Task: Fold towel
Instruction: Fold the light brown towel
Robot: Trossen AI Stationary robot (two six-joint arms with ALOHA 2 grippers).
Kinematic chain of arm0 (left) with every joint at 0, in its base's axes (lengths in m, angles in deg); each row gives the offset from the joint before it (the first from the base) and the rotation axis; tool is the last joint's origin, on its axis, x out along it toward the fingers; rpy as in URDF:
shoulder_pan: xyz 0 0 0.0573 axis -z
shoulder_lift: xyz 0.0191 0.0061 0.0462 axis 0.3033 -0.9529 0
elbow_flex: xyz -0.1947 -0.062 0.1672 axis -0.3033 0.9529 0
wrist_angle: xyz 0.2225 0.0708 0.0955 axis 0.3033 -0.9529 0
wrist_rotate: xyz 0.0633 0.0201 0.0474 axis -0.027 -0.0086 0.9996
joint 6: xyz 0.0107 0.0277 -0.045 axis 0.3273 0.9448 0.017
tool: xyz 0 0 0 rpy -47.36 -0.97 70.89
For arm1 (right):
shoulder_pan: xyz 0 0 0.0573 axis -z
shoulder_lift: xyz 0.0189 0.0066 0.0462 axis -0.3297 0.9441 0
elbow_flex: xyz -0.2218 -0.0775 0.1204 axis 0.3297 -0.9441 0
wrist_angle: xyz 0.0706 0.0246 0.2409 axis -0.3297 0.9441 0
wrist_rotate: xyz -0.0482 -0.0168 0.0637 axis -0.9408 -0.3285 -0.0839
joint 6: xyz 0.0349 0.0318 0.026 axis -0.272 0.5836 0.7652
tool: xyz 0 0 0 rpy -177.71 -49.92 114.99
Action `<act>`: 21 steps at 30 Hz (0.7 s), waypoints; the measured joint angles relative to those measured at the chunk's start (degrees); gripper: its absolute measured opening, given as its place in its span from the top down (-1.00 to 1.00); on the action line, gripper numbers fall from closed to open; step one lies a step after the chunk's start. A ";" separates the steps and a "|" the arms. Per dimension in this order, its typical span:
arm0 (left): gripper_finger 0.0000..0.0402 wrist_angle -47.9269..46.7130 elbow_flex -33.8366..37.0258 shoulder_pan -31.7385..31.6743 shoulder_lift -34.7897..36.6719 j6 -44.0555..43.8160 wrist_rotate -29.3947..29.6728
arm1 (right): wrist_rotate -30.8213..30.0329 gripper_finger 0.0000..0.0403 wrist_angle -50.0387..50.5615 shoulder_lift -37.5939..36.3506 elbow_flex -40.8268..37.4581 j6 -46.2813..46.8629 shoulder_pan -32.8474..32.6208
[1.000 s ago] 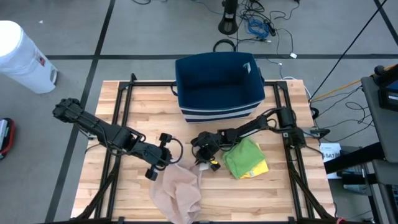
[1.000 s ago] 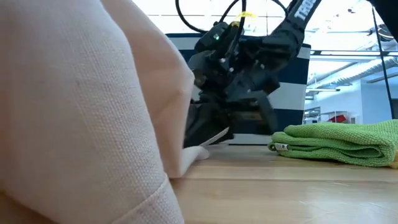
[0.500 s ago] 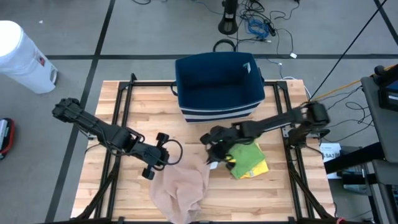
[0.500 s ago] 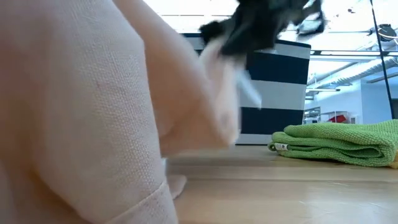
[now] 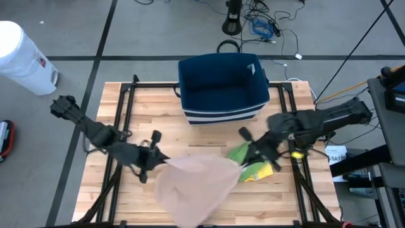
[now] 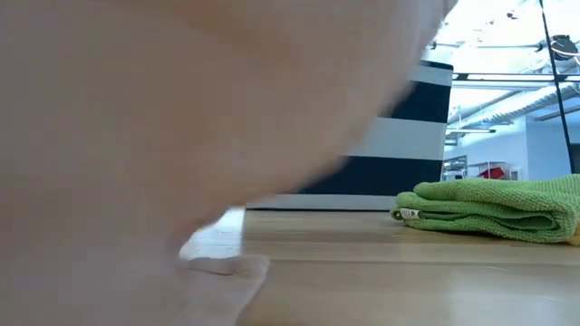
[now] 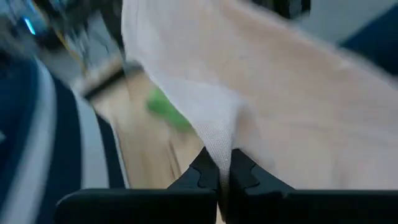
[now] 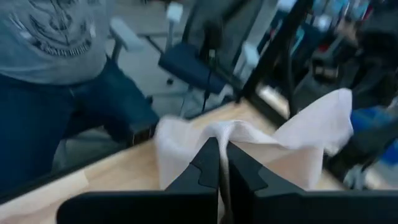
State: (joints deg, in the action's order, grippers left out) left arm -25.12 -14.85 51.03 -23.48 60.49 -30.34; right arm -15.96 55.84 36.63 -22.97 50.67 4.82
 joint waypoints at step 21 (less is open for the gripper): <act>1.00 12.87 -0.02 13.17 7.33 14.68 9.65 | 4.34 1.00 -0.97 -12.18 0.02 -6.16 -1.02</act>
State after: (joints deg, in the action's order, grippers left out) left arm -12.26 -14.87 64.20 -16.15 75.17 -20.70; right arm -11.62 54.87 24.45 -22.95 44.51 3.81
